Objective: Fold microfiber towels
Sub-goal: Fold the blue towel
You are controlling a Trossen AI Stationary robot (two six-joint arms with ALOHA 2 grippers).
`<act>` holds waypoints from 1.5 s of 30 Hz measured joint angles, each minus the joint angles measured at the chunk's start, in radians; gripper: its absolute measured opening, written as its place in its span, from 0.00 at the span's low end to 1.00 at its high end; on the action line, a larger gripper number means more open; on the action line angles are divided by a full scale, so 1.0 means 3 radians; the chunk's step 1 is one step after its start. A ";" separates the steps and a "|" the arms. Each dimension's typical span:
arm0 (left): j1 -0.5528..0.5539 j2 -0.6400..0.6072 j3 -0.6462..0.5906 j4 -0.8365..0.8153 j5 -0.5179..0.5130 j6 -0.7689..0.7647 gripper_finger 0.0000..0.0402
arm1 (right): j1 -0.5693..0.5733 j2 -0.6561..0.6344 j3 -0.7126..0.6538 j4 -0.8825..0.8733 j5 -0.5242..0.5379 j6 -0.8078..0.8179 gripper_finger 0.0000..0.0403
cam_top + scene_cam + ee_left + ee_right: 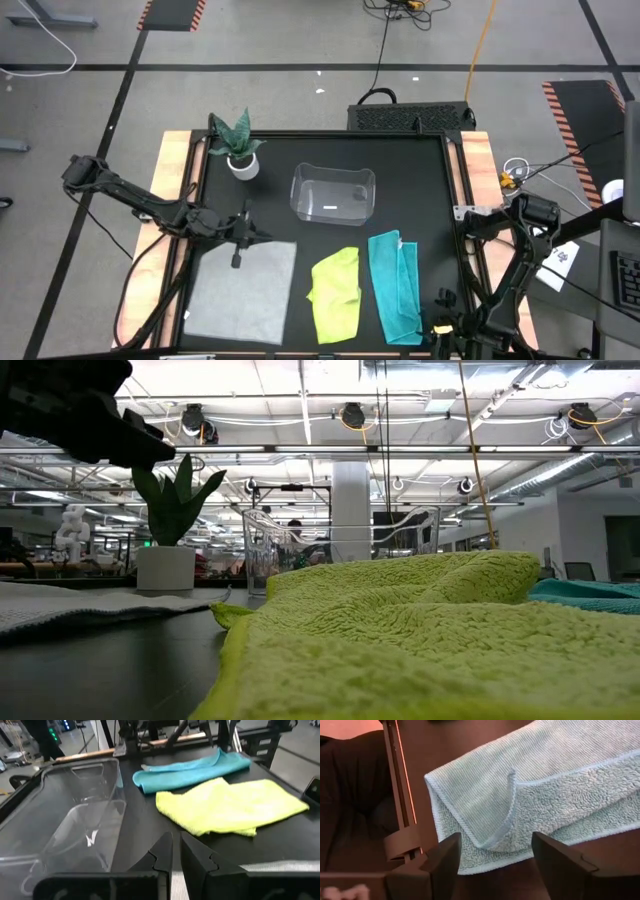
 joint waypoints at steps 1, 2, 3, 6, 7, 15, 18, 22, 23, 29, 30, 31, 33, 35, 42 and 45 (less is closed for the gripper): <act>0.0000 0.0000 0.0000 0.0000 0.0000 -0.0014 0.09 | 0.0000 0.0000 0.0000 -0.0002 0.0001 0.0003 0.58; 0.0000 0.0000 0.0000 0.0004 -0.0001 -0.0048 0.09 | 0.0000 0.0000 -0.0001 -0.0011 0.0010 0.0000 0.58; 0.0000 -0.0001 0.0000 0.0008 -0.0001 -0.0077 0.09 | 0.0000 0.0000 -0.0001 -0.0026 0.0061 -0.0022 0.57; 0.0001 0.0000 0.0000 0.0037 -0.0001 -0.0099 0.09 | -0.0004 0.0000 -0.0001 -0.0032 0.0285 -0.0254 0.54; 0.0000 0.0000 0.0000 0.0069 -0.0001 -0.0105 0.09 | -0.0017 0.0000 -0.0001 -0.0033 0.0380 -0.0353 0.54; 0.0000 -0.0001 0.0000 0.0217 -0.0001 -0.0338 0.09 | -0.0398 0.0000 -0.0001 0.0072 0.0511 -0.0874 0.50; 0.0000 -0.0001 0.0000 0.0199 -0.0002 -0.0330 0.09 | -0.0633 0.0001 -0.0001 0.0352 0.0152 -0.1222 0.51; 0.0000 -0.0001 0.0000 0.0196 -0.0002 -0.0303 0.09 | -0.0819 0.0001 -0.0001 0.0381 -0.0220 -0.1247 0.51; 0.0000 -0.0001 0.0000 0.0188 -0.0002 -0.0303 0.09 | -0.0826 0.0001 -0.0001 0.0352 -0.0254 -0.1248 0.51; 0.0000 -0.0001 0.0000 0.0060 -0.0002 -0.0327 0.09 | -0.0741 -0.0018 -0.0001 0.0162 -0.0542 -0.0778 0.50; 0.0001 -0.0001 0.0000 0.0031 -0.0001 -0.0329 0.09 | -0.0713 -0.0018 -0.0001 0.0179 -0.0598 -0.0720 0.50; 0.0001 -0.0001 0.0000 0.0008 -0.0001 -0.0330 0.09 | -0.0695 -0.0018 -0.0001 0.0178 -0.0625 -0.0679 0.50; 0.0000 0.0000 0.0000 -0.0002 -0.0001 -0.0331 0.09 | -0.0683 -0.0018 0.0000 0.0149 -0.0605 -0.0607 0.50; 0.0000 0.0000 0.0000 -0.0003 -0.0001 -0.0332 0.09 | -0.0686 -0.0018 0.0000 0.0075 -0.0576 -0.0464 0.49; 0.0000 -0.0001 0.0000 0.0010 0.0000 -0.0383 0.09 | -0.0600 -0.0018 -0.0001 -0.0182 -0.0545 0.0231 0.20; 0.0000 -0.0001 0.0000 0.0010 0.0001 -0.0411 0.09 | -0.0474 -0.0018 0.0000 -0.0258 -0.0549 0.0536 0.04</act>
